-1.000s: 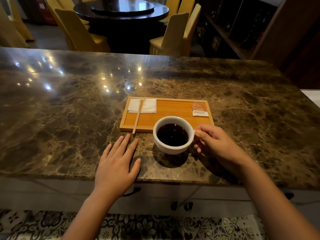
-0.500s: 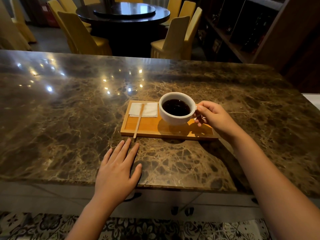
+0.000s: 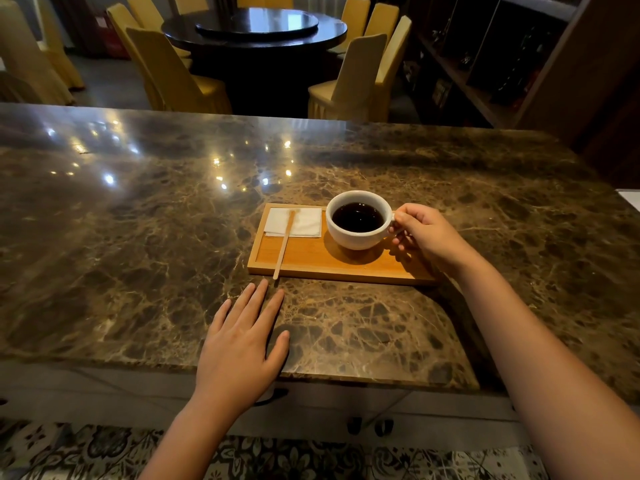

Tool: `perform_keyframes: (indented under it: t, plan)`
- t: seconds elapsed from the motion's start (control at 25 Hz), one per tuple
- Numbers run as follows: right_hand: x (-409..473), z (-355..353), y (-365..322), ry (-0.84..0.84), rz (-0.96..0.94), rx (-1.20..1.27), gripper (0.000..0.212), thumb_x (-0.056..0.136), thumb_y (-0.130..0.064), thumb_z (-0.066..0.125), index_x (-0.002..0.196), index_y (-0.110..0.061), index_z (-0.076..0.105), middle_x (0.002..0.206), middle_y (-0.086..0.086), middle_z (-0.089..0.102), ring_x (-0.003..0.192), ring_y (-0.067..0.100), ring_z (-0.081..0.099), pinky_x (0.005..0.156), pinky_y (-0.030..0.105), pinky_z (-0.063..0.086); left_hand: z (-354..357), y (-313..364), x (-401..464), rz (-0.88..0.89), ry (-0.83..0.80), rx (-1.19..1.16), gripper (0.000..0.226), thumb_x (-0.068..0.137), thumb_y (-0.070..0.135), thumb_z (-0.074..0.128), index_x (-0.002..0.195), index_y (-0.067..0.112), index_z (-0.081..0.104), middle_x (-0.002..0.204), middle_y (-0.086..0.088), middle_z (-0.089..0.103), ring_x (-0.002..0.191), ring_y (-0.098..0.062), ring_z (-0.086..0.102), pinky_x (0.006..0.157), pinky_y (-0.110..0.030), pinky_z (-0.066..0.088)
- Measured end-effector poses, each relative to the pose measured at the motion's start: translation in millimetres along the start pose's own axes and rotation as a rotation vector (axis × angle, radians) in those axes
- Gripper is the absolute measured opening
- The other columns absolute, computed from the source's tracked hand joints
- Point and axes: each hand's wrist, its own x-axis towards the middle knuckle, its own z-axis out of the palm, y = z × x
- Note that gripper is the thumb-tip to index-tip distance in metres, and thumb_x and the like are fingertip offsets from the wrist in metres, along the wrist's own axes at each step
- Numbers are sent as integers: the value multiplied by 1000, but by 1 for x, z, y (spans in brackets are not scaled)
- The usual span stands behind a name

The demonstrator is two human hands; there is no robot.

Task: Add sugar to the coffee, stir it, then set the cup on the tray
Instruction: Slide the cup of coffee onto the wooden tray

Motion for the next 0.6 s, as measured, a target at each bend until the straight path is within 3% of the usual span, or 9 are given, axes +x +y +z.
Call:
perform_keyframes:
  t: [0.32, 0.48, 0.6]
  plan:
    - [5, -1, -4, 33, 77, -99, 26, 97, -15, 37, 90, -2, 58, 71, 7, 60, 60, 19, 58, 56, 29, 49, 0, 0, 0, 1, 10, -3, 56, 89, 45, 32, 138, 20, 38, 145, -7, 33, 134, -18, 23, 107, -38, 14]
    - [5, -1, -4, 39, 114, -81, 23, 96, -18, 42, 82, -10, 59, 72, 10, 63, 59, 21, 61, 50, 26, 53, 0, 1, 1, -3, 3, -7, 56, 89, 45, 32, 138, 20, 39, 144, -7, 34, 133, -18, 23, 106, -36, 13]
    - [6, 0, -7, 103, 129, -138, 15, 95, -20, 46, 93, -12, 59, 86, 13, 66, 64, 20, 63, 53, 27, 53, -2, 2, 0, 6, 24, -11, 55, 88, 45, 32, 138, 20, 39, 144, -7, 34, 133, -18, 24, 106, -35, 11]
